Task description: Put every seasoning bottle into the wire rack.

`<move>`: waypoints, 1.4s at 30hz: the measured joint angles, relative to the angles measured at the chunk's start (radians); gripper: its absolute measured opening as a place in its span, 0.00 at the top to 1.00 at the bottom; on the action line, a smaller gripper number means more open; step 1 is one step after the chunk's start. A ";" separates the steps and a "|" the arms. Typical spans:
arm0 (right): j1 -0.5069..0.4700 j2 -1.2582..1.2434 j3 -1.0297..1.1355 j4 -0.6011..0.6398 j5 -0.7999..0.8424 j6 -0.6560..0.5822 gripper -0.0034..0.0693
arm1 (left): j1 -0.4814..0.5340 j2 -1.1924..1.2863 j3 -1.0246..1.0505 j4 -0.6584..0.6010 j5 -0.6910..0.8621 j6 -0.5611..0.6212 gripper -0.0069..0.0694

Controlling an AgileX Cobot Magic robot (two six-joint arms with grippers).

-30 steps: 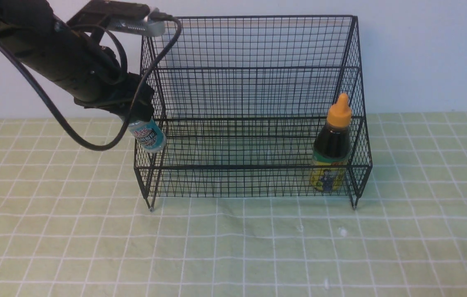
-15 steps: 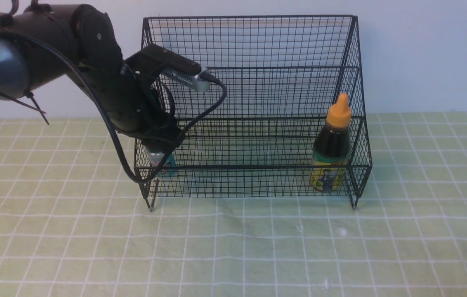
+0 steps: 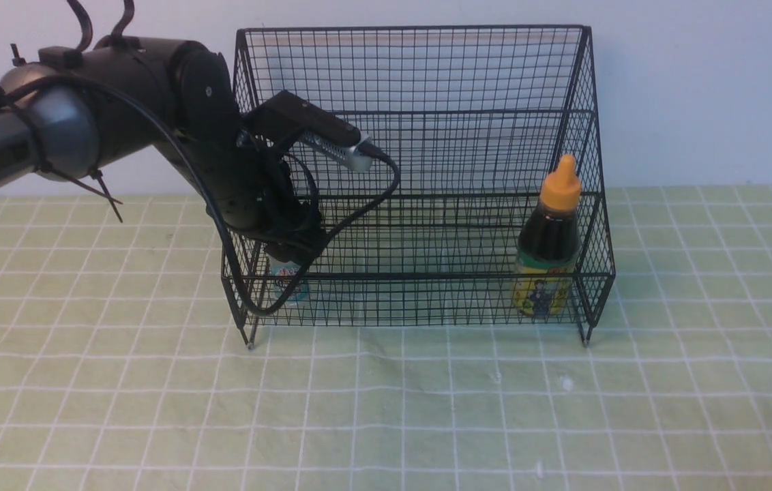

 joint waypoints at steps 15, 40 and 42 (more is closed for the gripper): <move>0.000 0.000 0.000 0.000 0.000 0.000 0.97 | 0.000 -0.400 0.000 0.031 0.071 -0.116 0.81; 0.000 0.000 0.000 0.000 0.000 0.000 0.97 | 0.000 -1.373 0.709 0.029 -0.169 -0.359 0.92; 0.000 0.000 0.000 0.000 0.000 0.000 0.97 | 0.000 -1.404 0.715 0.029 -0.141 -0.359 0.92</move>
